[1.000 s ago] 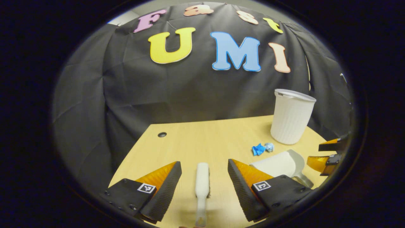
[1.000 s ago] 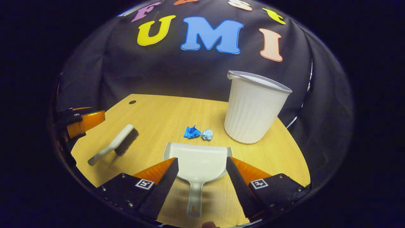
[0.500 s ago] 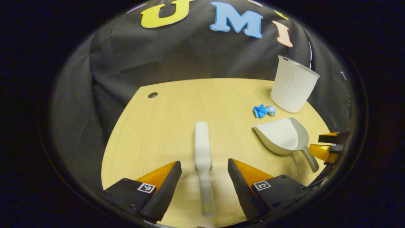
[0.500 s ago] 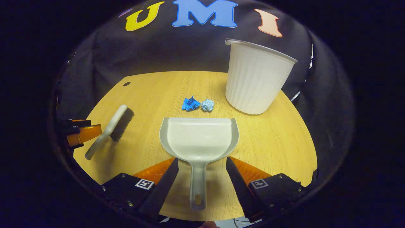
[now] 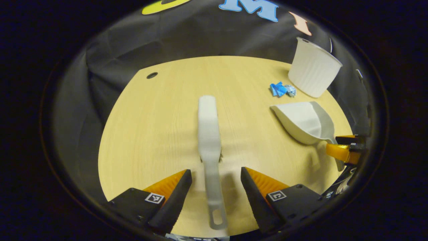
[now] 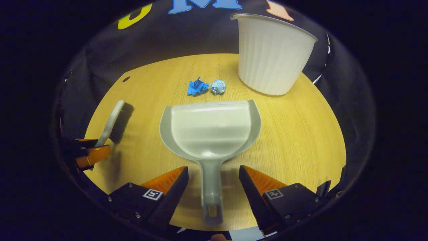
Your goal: Pick up the small broom and dustpan from the desktop, sweep the trash into the dustpan with the broom, and then empty the trash into the garbage bin.
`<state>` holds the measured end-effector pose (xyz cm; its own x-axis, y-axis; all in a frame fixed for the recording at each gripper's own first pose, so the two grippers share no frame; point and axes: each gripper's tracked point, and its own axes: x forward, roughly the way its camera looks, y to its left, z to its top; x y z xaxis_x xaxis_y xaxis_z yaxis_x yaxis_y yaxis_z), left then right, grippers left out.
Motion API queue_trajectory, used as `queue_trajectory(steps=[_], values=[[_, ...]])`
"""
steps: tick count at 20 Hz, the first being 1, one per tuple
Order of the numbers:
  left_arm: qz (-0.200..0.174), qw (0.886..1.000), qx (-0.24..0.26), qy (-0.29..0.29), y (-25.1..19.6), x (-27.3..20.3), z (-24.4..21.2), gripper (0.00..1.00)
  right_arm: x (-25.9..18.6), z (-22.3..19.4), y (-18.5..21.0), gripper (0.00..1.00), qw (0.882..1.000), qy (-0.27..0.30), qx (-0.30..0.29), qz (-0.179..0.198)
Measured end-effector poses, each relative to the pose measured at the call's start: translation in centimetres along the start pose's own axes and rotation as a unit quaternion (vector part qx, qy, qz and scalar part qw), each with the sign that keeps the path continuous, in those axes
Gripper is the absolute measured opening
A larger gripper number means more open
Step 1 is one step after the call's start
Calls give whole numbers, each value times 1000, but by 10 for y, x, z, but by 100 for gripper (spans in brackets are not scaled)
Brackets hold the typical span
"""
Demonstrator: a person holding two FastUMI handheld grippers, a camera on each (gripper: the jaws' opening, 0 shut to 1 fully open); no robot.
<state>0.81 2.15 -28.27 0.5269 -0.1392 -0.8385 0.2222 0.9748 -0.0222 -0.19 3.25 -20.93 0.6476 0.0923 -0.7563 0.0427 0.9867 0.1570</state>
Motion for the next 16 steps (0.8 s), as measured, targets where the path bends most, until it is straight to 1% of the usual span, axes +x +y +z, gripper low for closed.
queue_trajectory(steps=[1, 6, 7, 8, 9, 10, 11, 12, 13, 14, 15, 16], values=[[-1, 1000, 0, 6, -2, 4, -2, 96, 5, -3, 1, 95, 1000, 14, 1, 1], [2, 999, -2, 36, 0, 24, -10, 78, 21, -10, 3, 95, 999, 44, -9, 6], [2, 999, -5, 40, 0, 26, -11, 68, 24, -10, 4, 95, 999, 46, -8, 6], [5, 999, -8, 41, 1, 29, -11, 72, 27, -10, 4, 95, 999, 47, -9, 8], [5, 999, -11, 45, 1, 34, -12, 67, 29, -10, 4, 95, 999, 49, -10, 6], [7, 999, -14, 48, 3, 35, -14, 63, 31, -9, 3, 91, 999, 50, -10, 6], [10, 999, -17, 50, 5, 38, -13, 62, 32, -9, 4, 80, 999, 51, -11, 7], [10, 998, -16, 51, 6, 39, -13, 58, 35, -10, 4, 78, 999, 52, -13, 7], [16, 998, -15, 53, 12, 40, -13, 47, 38, -9, 0, 78, 999, 51, -15, 1], [18, 998, -16, 55, 13, 40, -12, 45, 38, -9, -1, 71, 999, 49, -16, -3], [22, 998, -16, 57, 15, 41, -11, 40, 38, -7, -2, 55, 999, 44, -16, -4], [19, 998, -17, 57, 12, 40, -10, 36, 37, -6, -2, 53, 999, 43, -13, -1]])
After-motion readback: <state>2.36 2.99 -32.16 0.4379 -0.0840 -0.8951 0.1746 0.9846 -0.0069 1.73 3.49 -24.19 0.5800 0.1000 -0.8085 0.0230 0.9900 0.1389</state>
